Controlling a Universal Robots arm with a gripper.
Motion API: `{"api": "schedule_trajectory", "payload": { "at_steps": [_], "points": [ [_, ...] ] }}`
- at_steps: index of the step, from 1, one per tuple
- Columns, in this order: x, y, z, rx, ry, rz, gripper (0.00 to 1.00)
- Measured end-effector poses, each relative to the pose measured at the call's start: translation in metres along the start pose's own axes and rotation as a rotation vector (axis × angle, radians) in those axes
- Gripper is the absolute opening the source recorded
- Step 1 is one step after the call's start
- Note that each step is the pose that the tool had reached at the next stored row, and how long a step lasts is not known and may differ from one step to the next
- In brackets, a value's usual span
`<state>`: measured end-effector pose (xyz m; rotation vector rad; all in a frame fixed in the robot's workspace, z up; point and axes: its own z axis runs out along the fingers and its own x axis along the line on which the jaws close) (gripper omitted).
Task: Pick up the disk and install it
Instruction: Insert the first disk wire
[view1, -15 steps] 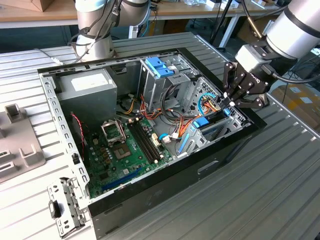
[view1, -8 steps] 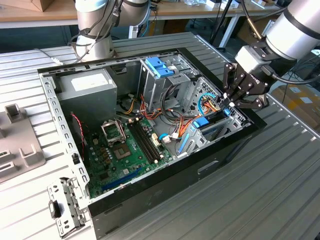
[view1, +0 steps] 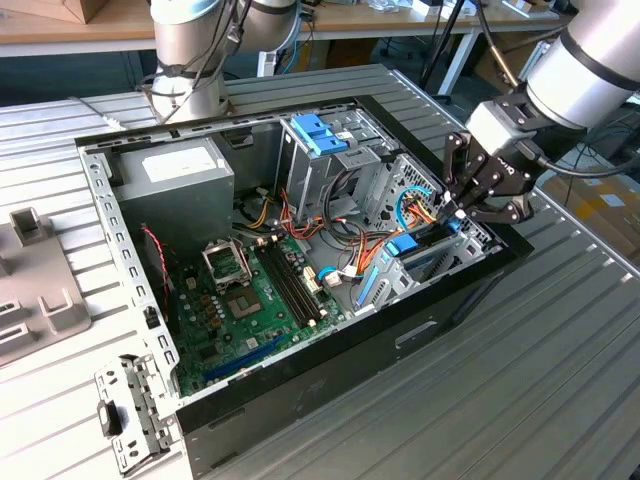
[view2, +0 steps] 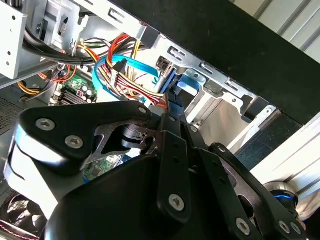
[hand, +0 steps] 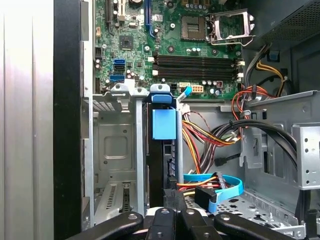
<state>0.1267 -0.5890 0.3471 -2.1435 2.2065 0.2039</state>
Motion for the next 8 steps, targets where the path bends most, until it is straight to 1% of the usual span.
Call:
{"api": "schedule_trajectory", "payload": {
  "at_steps": [3,5,7,8],
  "points": [
    [0.0011,-0.0003,0.0062,-0.0001,0.0011,0.0,0.11],
    [0.0019,-0.0004,0.0071,0.0,-0.0001,0.0,0.11],
    [0.0024,-0.0004,0.007,-0.0001,-0.0034,0.0,0.11],
    [0.0024,-0.0003,0.0064,-0.0002,-0.007,0.0,0.11]
  ]
}}
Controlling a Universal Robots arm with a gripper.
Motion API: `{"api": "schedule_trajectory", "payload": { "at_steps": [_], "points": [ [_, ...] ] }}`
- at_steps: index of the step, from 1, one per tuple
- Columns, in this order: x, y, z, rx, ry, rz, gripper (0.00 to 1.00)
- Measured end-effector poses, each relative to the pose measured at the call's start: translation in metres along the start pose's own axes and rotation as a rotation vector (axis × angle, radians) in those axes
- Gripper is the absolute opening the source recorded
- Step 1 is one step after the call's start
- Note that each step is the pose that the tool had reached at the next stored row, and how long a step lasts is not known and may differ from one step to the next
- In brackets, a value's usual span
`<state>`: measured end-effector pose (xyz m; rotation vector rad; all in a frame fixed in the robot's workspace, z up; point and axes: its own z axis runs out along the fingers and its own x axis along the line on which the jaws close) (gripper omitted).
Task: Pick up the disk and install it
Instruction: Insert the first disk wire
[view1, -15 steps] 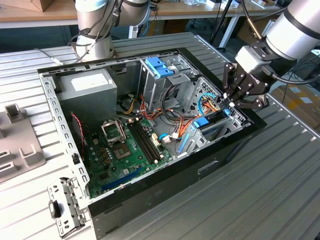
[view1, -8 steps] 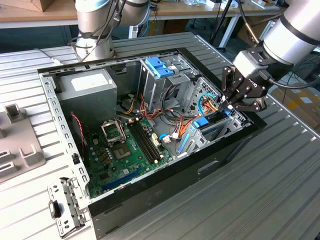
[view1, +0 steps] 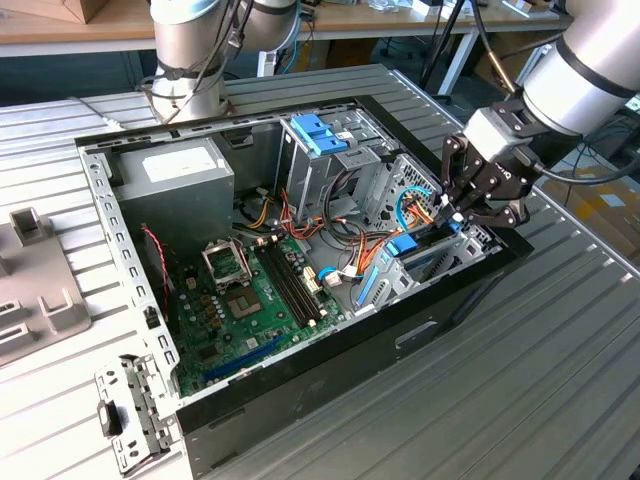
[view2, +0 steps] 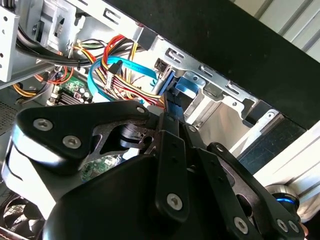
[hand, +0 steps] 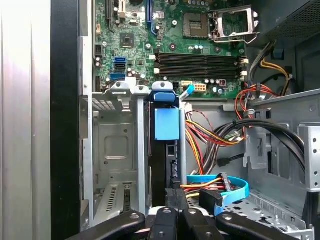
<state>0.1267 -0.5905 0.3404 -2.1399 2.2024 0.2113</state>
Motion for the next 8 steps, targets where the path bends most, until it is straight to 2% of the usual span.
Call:
{"api": "schedule_trajectory", "payload": {
  "at_steps": [1,3,5,6,8],
  "points": [
    [-0.0003,0.0001,-0.0018,0.0,-0.0029,0.0,0.11],
    [-0.001,0.0002,-0.0069,-0.0002,-0.0043,0.0,0.11],
    [-0.0015,0.0001,-0.0106,-0.0003,-0.0087,0.0,0.11],
    [-0.0019,-0.0006,-0.0133,-0.0005,-0.0137,-0.001,0.11],
    [-0.0022,-0.0014,-0.0149,-0.0007,-0.019,-0.001,0.11]
  ]
}}
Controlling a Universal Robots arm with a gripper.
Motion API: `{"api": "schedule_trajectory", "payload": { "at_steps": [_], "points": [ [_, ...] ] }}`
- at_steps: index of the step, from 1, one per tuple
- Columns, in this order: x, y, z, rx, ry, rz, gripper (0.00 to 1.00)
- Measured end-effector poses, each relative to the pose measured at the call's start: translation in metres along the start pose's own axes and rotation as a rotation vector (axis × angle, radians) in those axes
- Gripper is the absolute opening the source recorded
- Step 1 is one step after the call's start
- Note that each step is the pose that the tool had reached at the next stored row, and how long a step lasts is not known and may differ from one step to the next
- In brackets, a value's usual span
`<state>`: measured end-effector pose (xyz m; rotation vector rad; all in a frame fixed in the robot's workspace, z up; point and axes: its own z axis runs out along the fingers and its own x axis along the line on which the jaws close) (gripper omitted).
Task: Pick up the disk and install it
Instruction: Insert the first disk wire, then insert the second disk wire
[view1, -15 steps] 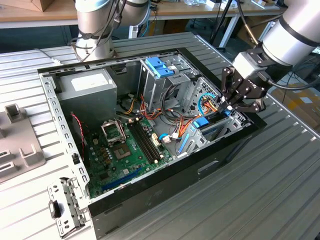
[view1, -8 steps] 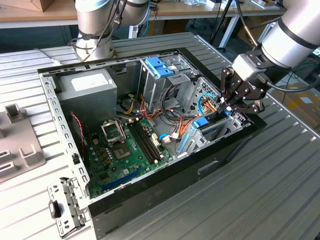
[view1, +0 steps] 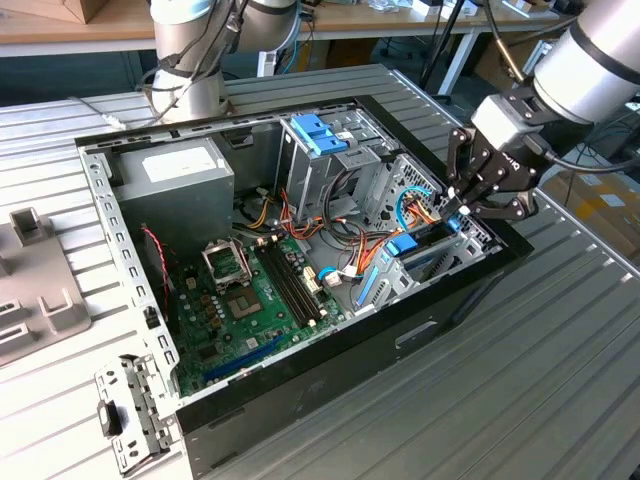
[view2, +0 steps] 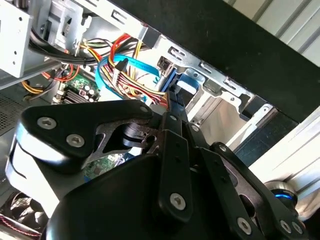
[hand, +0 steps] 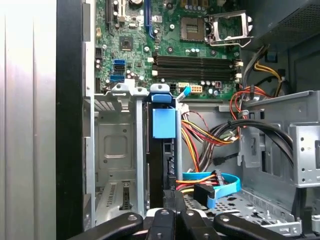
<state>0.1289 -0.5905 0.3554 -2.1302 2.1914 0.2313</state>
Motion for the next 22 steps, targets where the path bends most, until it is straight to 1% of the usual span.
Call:
{"api": "schedule_trajectory", "payload": {
  "at_steps": [2,3,4,6,7,9,10,12,13,22],
  "points": [
    [-0.0003,-0.0021,-0.0016,-0.0003,-0.007,0.0,0.11],
    [-0.0007,-0.0047,-0.0034,-0.0007,-0.014,-0.001,0.11],
    [-0.001,-0.0068,-0.0051,-0.0009,-0.0184,-0.001,0.11],
    [-0.0015,-0.0092,-0.0075,-0.0012,-0.0227,-0.001,0.11],
    [-0.0019,-0.0116,-0.0102,-0.0016,-0.0275,-0.001,0.11],
    [-0.0026,-0.0141,-0.0137,-0.002,-0.033,-0.002,0.11],
    [-0.0031,-0.0159,-0.0166,-0.0024,-0.039,-0.002,0.11],
    [-0.0037,-0.0176,-0.0201,-0.0028,-0.0442,-0.002,0.11],
    [-0.004,-0.0188,-0.0217,-0.0032,-0.0482,-0.002,0.11],
    [-0.004,-0.0195,-0.022,-0.0033,-0.049,-0.002,0.11]
  ]
}}
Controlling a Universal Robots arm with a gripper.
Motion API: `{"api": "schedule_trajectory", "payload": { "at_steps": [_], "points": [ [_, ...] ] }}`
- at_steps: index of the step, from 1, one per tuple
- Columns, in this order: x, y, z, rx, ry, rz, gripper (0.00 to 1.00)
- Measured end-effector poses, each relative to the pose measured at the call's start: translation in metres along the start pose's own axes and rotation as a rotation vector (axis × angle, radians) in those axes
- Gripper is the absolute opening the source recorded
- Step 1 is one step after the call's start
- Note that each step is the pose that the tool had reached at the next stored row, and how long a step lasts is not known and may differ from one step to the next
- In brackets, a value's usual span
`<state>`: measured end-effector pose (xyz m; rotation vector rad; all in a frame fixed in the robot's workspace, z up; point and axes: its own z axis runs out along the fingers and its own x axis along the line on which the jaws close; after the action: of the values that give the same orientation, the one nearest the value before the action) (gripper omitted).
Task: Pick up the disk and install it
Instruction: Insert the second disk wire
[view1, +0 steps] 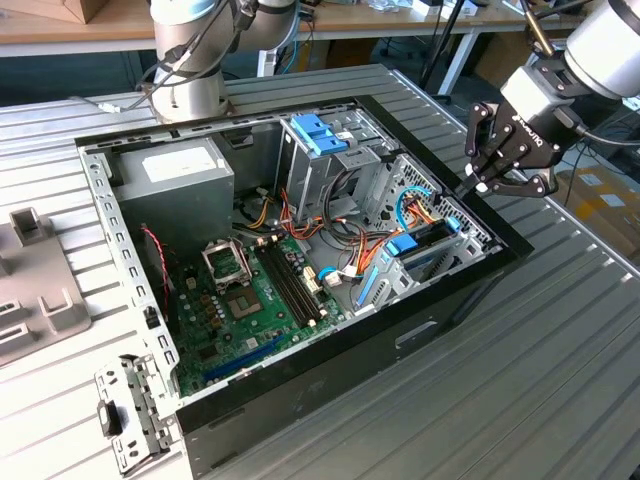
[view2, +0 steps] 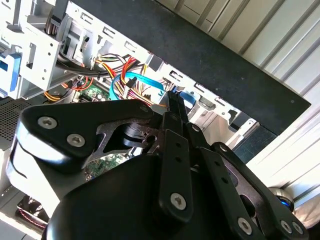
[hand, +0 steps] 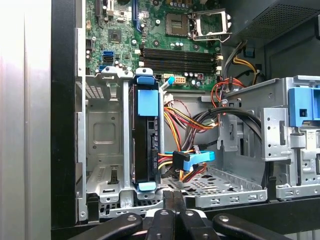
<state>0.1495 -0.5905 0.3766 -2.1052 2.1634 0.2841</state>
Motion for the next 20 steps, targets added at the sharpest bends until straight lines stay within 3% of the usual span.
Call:
{"api": "schedule_trajectory", "payload": {
  "at_steps": [7,11,16,20],
  "points": [
    [0.0,0.0,0.0,0.0,-0.0001,0.0,0.11],
    [0.0,0.0,0.0,0.0,-0.0003,0.0,0.36],
    [0.0,0.0,0.0,0.0,-0.0002,0.0,0.36],
    [-0.0003,0.0048,0.0004,0.0,-0.0002,0.0,0.36]
  ]
}}
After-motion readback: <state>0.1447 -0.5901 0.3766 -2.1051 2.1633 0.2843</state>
